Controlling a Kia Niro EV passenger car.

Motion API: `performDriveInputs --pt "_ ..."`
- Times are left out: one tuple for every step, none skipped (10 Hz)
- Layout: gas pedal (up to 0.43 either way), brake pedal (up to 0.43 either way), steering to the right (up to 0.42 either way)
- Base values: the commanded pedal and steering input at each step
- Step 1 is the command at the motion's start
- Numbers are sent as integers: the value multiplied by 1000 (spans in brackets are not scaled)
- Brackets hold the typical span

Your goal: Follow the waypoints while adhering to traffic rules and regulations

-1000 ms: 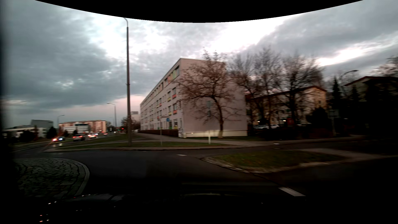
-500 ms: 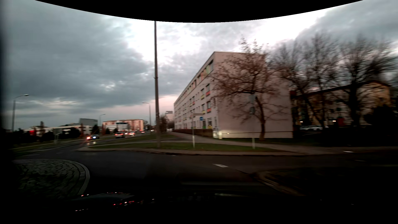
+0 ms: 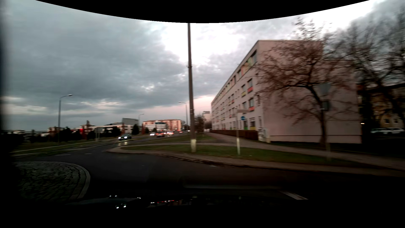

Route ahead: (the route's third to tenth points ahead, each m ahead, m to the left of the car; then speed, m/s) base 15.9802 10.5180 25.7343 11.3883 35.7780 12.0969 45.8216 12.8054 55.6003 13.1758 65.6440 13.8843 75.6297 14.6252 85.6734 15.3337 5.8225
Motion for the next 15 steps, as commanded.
performDriveInputs --pt "118 0 -291" --pt "118 0 -291" --pt "110 0 -291" --pt "110 0 -292" --pt "79 0 -299" --pt "79 0 -307" --pt "79 0 -312" --pt "79 0 -314" --pt "79 0 -315" --pt "79 0 -316" --pt "79 0 -315" --pt "79 0 -316" --pt "79 0 -314" --pt "79 0 -310" --pt "79 0 -303"
